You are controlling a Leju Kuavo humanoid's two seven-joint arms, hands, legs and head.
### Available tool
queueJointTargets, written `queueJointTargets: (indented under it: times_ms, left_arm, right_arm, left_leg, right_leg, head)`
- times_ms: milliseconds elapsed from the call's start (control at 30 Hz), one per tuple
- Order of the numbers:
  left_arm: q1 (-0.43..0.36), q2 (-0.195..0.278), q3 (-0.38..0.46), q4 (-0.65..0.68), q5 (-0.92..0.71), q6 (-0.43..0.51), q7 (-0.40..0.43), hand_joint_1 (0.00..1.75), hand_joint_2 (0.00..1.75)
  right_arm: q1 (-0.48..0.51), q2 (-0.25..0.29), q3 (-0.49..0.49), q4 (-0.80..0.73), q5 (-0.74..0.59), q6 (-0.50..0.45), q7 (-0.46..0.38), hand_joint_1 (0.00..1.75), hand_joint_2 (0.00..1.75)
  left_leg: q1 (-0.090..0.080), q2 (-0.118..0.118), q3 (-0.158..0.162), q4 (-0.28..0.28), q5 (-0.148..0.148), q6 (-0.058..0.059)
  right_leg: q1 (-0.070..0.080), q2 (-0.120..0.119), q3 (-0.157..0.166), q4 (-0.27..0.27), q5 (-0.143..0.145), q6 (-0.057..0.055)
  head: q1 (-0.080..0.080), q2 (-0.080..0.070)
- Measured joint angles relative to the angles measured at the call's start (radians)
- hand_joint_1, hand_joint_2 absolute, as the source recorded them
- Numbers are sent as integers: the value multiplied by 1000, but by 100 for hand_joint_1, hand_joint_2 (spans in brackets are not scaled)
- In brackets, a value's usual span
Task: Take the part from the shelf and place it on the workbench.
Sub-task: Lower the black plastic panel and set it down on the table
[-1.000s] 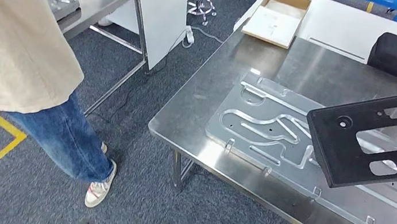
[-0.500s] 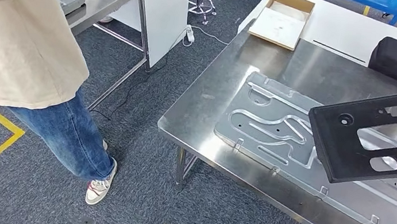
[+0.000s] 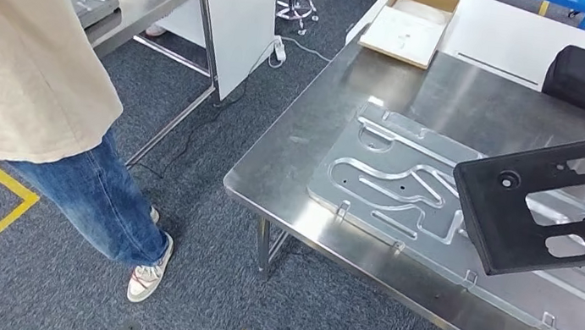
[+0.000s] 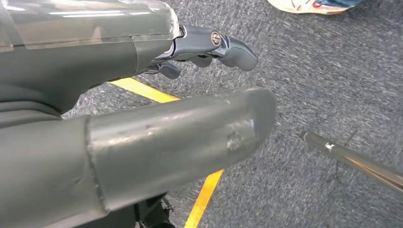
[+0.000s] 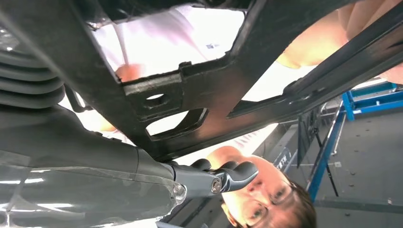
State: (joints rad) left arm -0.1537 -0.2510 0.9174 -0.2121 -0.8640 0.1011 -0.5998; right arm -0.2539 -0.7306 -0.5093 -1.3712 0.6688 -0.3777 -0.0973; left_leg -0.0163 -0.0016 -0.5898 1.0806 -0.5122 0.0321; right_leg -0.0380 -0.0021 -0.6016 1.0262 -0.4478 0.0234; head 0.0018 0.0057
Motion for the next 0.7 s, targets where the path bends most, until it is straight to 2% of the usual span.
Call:
queueJointTargets:
  times_ms: [100, 133, 167, 200, 267, 300, 333, 433, 467, 500, 600, 633, 667, 700]
  left_arm:
    - [1, 0, 0, 0, 0, 0, 0, 0, 0]
    - [2, 0, 0, 0, 0, 0, 0, 0, 0]
    - [3, 0, 0, 0, 0, 0, 0, 0, 0]
    - [3, 0, 0, 0, 0, 0, 0, 0, 0]
    - [2, 0, 0, 0, 0, 0, 0, 0, 0]
    - [1, 0, 0, 0, 0, -1, 0, 0, 0]
    - [0, 1, 0, 0, 0, -1, 0, 0, 0]
    - [1, 1, -1, 0, -1, -2, 0, 0, 0]
    - [1, 1, -1, 0, -1, -2, 0, 0, 0]
    - [0, 0, -1, 0, -1, -2, 0, 0, 0]
    - [-1, 0, -2, 0, -2, -3, 0, 0, 0]
    - [-1, 0, -2, 0, -2, -3, 1, 0, 0]
    - [0, 0, -2, 0, -3, -3, 1, 0, 0]
    - [0, -1, -2, 0, -3, -3, 1, 0, 0]
  right_arm:
    - [0, -1, 0, 0, 0, 0, 0, 0, 0]
    - [0, -1, 0, 0, 0, 0, 0, 0, 0]
    - [0, -1, 0, 0, 0, 0, 1, 0, 0]
    - [1, -1, 0, 0, 0, 0, 1, 0, 0]
    - [1, -1, 0, 0, 0, 0, 3, 0, 0]
    - [0, -1, 0, 0, 0, 0, 4, 0, 0]
    - [0, -2, -1, 0, 0, 0, 5, 0, 0]
    - [2, -6, -2, 0, 0, 0, 6, 0, 0]
    - [3, -7, -2, 0, 0, 0, 6, 0, 0]
    - [3, -9, -3, 0, 0, 0, 6, 0, 0]
    - [6, -11, -8, 0, 0, 0, 6, 0, 0]
    - [8, -11, -9, 0, -1, 0, 6, 0, 0]
    - [10, -11, -9, 0, -1, 0, 6, 0, 0]
    - [11, -11, -9, 0, -1, 0, 6, 0, 0]
  left_leg:
    - [7, 0, -91, 194, -90, -11]
    - [9, 0, -110, 230, -96, -12]
    - [10, 0, -109, 228, -82, -11]
    - [10, 0, -90, 186, -50, -8]
    - [7, -1, -21, 39, 19, 3]
    - [6, -1, 6, -17, 38, 9]
    - [3, -1, 19, -49, 45, 13]
    - [2, 0, 24, -69, 52, 23]
    - [4, 2, 27, -78, 59, 29]
    - [6, 3, 29, -87, 65, 34]
    - [7, 5, 29, -93, 71, 41]
    - [7, 5, 29, -92, 70, 40]
    - [7, 5, 29, -90, 69, 40]
    - [8, 5, 30, -88, 67, 38]
  right_leg:
    - [0, -2, -2, 0, 1, -7]
    - [0, -1, -2, 0, 1, -7]
    - [0, -1, -1, 0, 1, -7]
    - [1, 0, 0, 0, 1, -7]
    - [3, 2, 2, 1, 0, -5]
    - [5, 2, 2, 1, 1, -1]
    - [5, 3, 0, 1, 2, 5]
    - [2, 3, 0, -4, 7, 24]
    - [0, 2, -3, 4, -2, 27]
    - [0, 2, -15, 32, -22, 30]
    - [0, 3, -96, 209, -116, 37]
    - [0, 2, -116, 252, -127, 40]
    - [-1, 2, -120, 261, -119, 42]
    - [-3, 2, -104, 228, -92, 44]
  head:
    - [0, 0]
    - [0, 0]
    - [0, 0]
    - [0, 0]
    - [0, 0]
    - [0, 0]
    - [0, 0]
    - [0, 0]
    - [0, 0]
    - [0, 0]
    - [1, 0]
    - [1, 0]
    - [0, 0]
    - [1, 0]
